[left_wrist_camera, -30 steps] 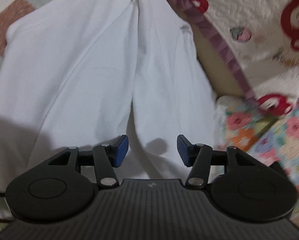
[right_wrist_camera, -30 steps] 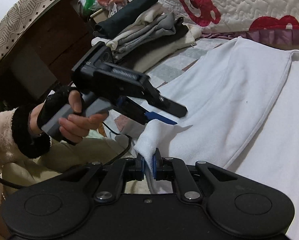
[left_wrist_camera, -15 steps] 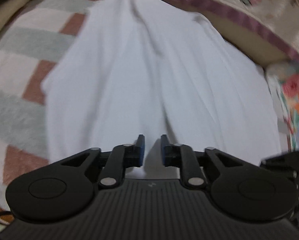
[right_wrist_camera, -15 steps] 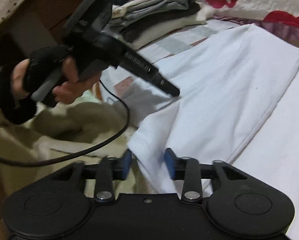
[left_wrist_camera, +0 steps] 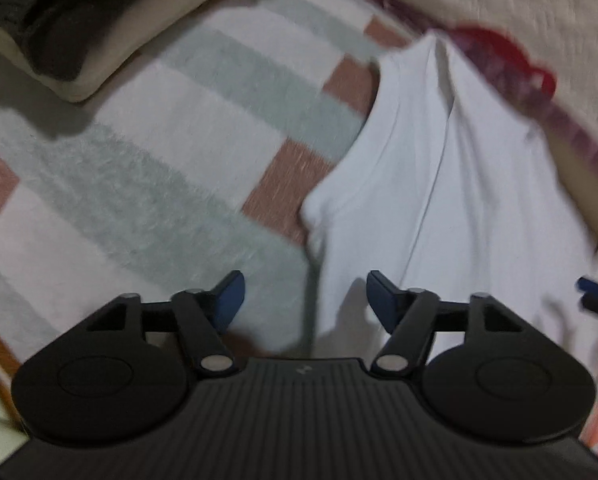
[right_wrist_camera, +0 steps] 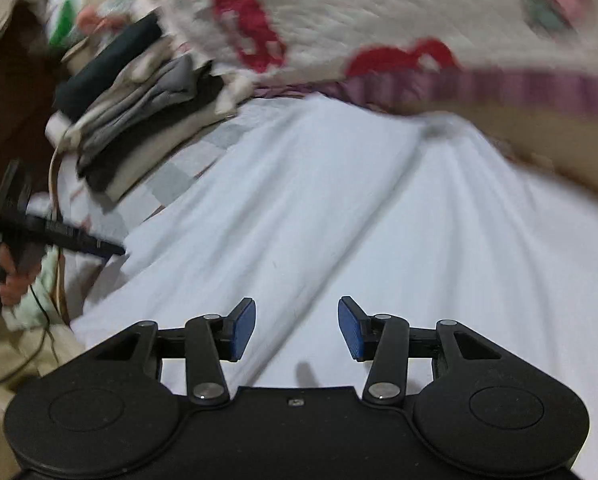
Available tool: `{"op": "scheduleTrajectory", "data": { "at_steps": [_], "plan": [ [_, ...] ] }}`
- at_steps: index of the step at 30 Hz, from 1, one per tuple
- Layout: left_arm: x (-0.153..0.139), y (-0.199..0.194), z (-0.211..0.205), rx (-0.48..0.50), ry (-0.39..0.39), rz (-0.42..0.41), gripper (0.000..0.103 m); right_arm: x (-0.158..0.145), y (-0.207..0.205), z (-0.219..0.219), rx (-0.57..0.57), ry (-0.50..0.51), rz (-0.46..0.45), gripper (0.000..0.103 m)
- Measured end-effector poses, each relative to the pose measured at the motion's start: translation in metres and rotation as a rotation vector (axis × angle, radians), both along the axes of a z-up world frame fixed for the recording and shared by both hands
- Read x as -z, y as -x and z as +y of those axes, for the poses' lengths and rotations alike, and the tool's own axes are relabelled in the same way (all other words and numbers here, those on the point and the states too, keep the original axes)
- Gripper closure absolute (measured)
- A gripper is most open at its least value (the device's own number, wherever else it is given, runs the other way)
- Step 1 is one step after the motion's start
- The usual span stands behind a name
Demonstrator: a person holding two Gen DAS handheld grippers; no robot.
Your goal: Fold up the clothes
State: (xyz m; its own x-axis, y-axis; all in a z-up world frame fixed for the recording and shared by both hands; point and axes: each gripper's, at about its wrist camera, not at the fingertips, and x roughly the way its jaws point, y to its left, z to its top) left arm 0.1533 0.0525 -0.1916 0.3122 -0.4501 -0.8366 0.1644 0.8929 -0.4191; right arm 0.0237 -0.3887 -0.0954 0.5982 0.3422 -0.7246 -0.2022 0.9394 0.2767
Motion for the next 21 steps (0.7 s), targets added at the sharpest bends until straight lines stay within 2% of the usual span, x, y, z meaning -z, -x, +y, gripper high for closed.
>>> {"op": "scheduleTrajectory", "data": {
  "at_steps": [3, 4, 5, 7, 8, 9, 11, 13, 14, 16, 19, 21],
  "plan": [
    [0.003, -0.003, -0.002, 0.0, 0.034, -0.038, 0.04, -0.032, -0.042, 0.02, -0.174, 0.106, 0.012, 0.051],
    [0.003, -0.004, -0.005, 0.024, 0.069, -0.055, 0.045, -0.044, -0.055, 0.026, -0.205, 0.134, 0.023, 0.051],
    [0.004, -0.004, -0.008, 0.05, 0.11, -0.071, 0.059, -0.056, -0.069, 0.033, -0.236, 0.161, 0.034, 0.051],
    [0.006, -0.007, -0.009, 0.051, 0.168, -0.073, 0.062, -0.074, -0.112, 0.054, -0.299, 0.204, 0.089, 0.048],
    [0.006, -0.008, -0.008, 0.045, 0.187, -0.085, 0.081, -0.083, -0.134, 0.064, -0.33, 0.225, 0.118, 0.046],
    [0.006, -0.009, -0.008, 0.038, 0.205, -0.096, 0.091, -0.088, -0.154, 0.078, -0.354, 0.254, 0.138, 0.042],
    [0.001, -0.008, -0.005, 0.031, 0.229, -0.138, 0.091, -0.087, -0.191, 0.106, -0.373, 0.313, 0.173, 0.041],
    [-0.004, -0.008, -0.002, 0.045, 0.244, -0.167, 0.091, -0.078, -0.205, 0.138, -0.47, 0.401, 0.124, 0.041],
    [-0.006, -0.008, 0.0, 0.069, 0.247, -0.168, 0.091, -0.07, -0.203, 0.157, -0.56, 0.463, 0.098, 0.041],
    [-0.006, -0.009, 0.004, 0.087, 0.249, -0.154, 0.09, -0.053, -0.196, 0.187, -0.681, 0.483, 0.106, 0.041],
    [-0.005, -0.011, 0.009, 0.109, 0.253, -0.13, 0.088, -0.039, -0.192, 0.194, -0.677, 0.302, 0.141, 0.042],
    [-0.002, -0.012, 0.011, 0.113, 0.252, -0.116, 0.088, -0.027, -0.196, 0.186, -0.597, 0.269, 0.128, 0.042]
  ]
}}
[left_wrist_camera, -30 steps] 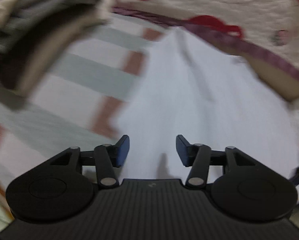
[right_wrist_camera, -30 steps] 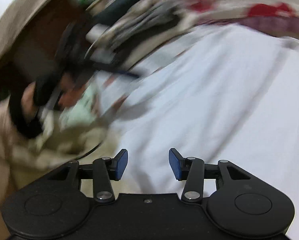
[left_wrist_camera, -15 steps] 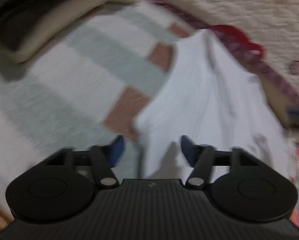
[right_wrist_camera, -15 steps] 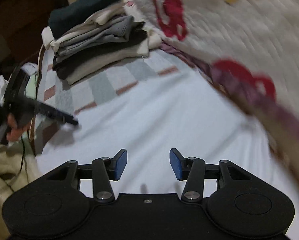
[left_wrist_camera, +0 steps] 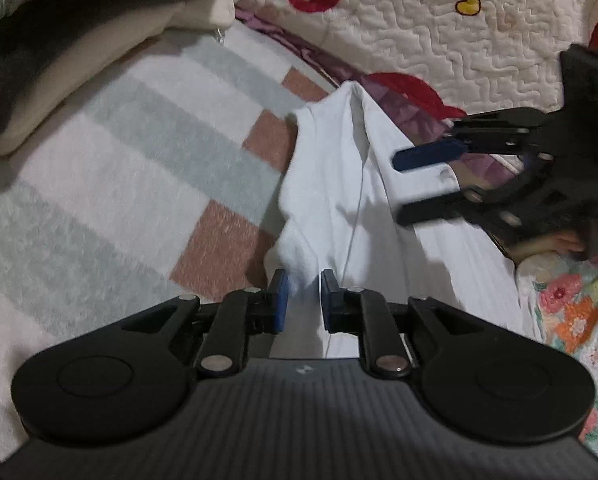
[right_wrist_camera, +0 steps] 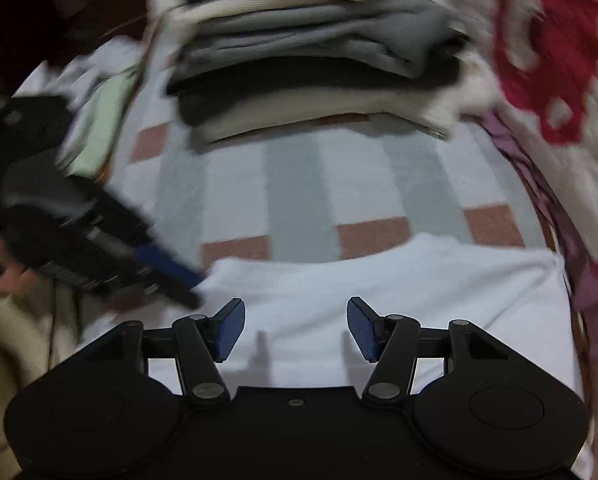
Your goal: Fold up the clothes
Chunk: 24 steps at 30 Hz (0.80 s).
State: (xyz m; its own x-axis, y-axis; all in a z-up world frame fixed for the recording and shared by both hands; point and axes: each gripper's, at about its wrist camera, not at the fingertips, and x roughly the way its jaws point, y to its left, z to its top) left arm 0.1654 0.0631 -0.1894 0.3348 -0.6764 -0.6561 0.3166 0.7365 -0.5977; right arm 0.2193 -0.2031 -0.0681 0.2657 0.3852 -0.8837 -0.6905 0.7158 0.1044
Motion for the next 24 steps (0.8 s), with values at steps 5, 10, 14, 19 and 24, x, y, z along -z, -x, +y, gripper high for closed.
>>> {"op": "scheduleTrajectory", "data": {
  "at_steps": [5, 10, 14, 19, 24],
  "plan": [
    [0.01, -0.003, -0.007, -0.011, -0.007, 0.016, 0.078, 0.014, -0.041, -0.04, 0.258, -0.018, -0.006, 0.041],
    [0.015, -0.001, -0.018, -0.052, -0.092, 0.018, 0.054, 0.005, -0.061, -0.066, 0.373, -0.085, 0.031, 0.041],
    [0.014, -0.003, -0.02, -0.062, -0.104, 0.039, 0.049, -0.003, -0.097, -0.091, 0.518, -0.287, 0.165, 0.04],
    [0.012, 0.001, -0.023, -0.038, -0.134, 0.059, 0.049, 0.002, -0.126, -0.047, 0.433, -0.162, 0.196, 0.04],
    [0.015, 0.0, -0.023, -0.087, -0.091, 0.077, 0.048, 0.036, -0.111, 0.022, 0.311, 0.17, 0.052, 0.039]
  ]
}}
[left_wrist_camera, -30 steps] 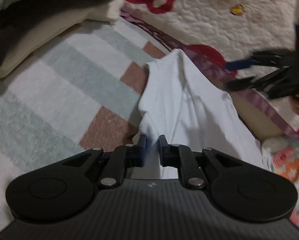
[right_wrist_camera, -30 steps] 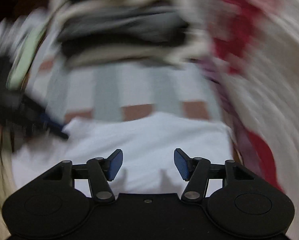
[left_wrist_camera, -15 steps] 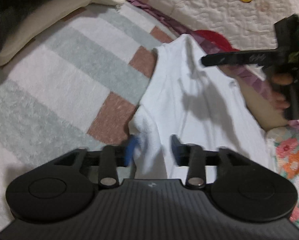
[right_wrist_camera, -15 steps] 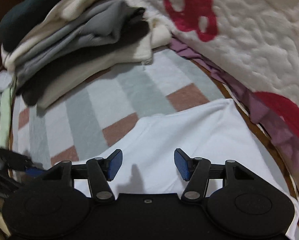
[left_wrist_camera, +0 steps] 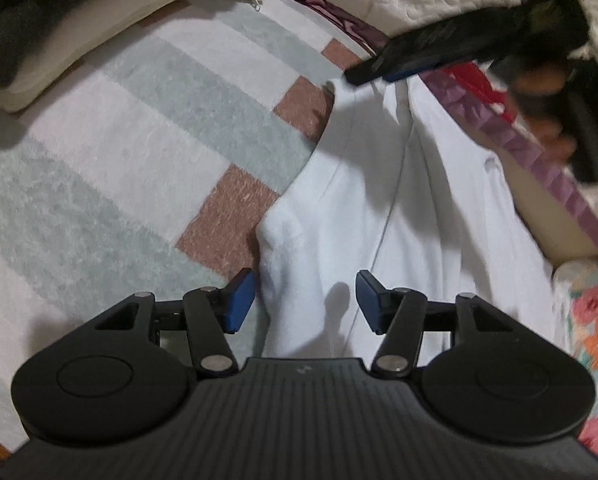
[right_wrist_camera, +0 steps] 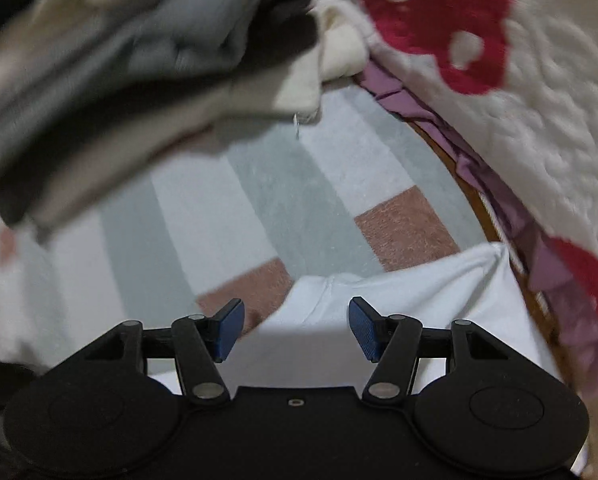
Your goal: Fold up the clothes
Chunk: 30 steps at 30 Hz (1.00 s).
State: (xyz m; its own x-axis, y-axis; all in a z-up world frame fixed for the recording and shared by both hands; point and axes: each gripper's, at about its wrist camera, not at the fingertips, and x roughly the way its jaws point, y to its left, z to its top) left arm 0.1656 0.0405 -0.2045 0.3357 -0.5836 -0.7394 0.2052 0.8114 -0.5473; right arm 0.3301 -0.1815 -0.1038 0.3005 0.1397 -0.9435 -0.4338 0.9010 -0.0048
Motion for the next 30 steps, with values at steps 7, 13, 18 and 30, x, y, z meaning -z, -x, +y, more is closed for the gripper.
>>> {"op": "scheduleTrajectory", "data": {
  "at_steps": [7, 13, 18, 30],
  "plan": [
    [0.003, -0.004, -0.002, 0.011, 0.016, -0.036, 0.069, 0.035, 0.018, -0.015, 0.074, 0.012, -0.119, 0.055],
    [-0.031, 0.01, -0.016, 0.125, -0.092, -0.258, 0.099, 0.022, 0.021, -0.07, 0.269, -0.345, -0.191, 0.098],
    [-0.061, 0.008, -0.01, 0.112, -0.109, -0.35, 0.099, -0.007, 0.023, -0.069, 0.279, -0.407, -0.285, 0.098],
    [-0.019, -0.025, 0.023, -0.023, -0.247, -0.236, 0.092, -0.003, 0.012, -0.065, 0.334, -0.409, -0.363, 0.059]
  ]
}}
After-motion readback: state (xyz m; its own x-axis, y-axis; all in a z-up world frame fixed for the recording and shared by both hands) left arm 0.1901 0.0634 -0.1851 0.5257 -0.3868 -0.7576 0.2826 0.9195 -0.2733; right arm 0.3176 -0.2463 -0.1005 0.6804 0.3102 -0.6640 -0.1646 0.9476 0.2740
